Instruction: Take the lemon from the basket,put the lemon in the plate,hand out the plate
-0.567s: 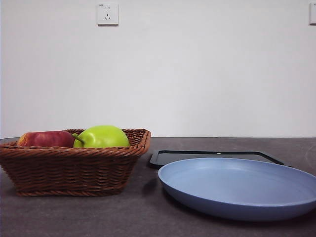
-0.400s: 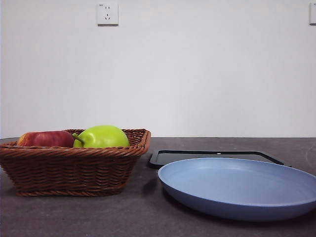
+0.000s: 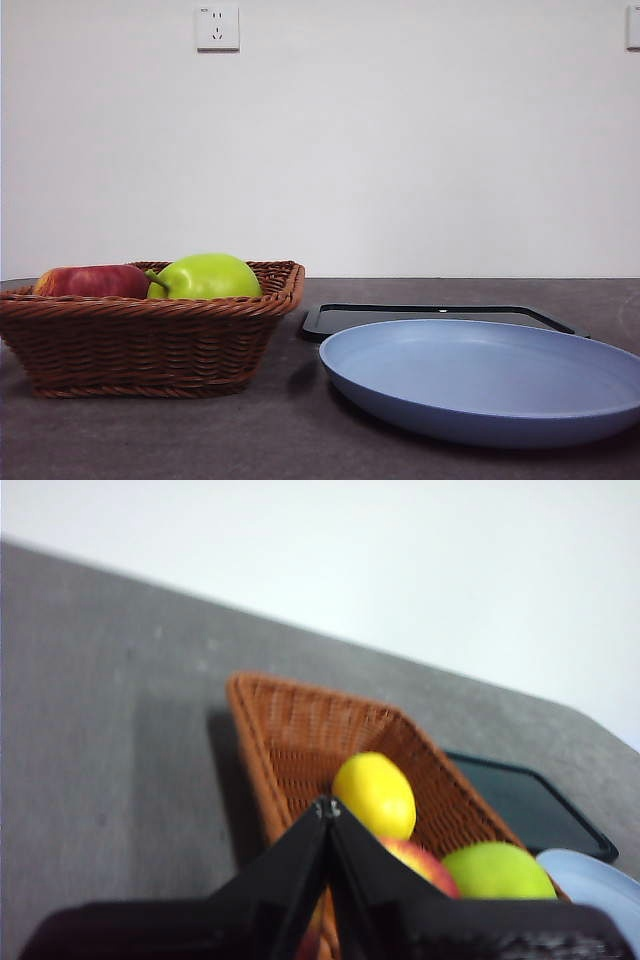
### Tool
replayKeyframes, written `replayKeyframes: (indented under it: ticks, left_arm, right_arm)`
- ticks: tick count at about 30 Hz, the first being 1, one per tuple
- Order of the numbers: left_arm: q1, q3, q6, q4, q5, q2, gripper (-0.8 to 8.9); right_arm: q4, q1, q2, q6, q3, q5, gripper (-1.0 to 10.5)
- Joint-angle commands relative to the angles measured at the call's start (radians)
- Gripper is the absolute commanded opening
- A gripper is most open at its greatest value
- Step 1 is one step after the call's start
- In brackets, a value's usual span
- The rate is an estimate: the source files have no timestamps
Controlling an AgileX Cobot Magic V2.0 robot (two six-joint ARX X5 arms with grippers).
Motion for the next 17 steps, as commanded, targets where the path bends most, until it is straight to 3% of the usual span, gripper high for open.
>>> replayKeyframes:
  ticks: [1,8,17]
  left_arm:
    - [0.003,0.05,-0.027,-0.034,-0.003,0.019,0.07]
    - [0.003,0.188,-0.016,-0.08,0.006,0.189,0.07]
    - [0.0,0.418,0.11,-0.096,0.131,0.5,0.07]
  right_arm:
    - [-0.018,0.001,0.019,0.013,0.058,-0.002,0.0]
    - [-0.131,0.001,0.126,-0.014,0.211,-0.025,0.0]
    - [-0.244,0.001,0.334,-0.12,0.407,-0.055,0.0]
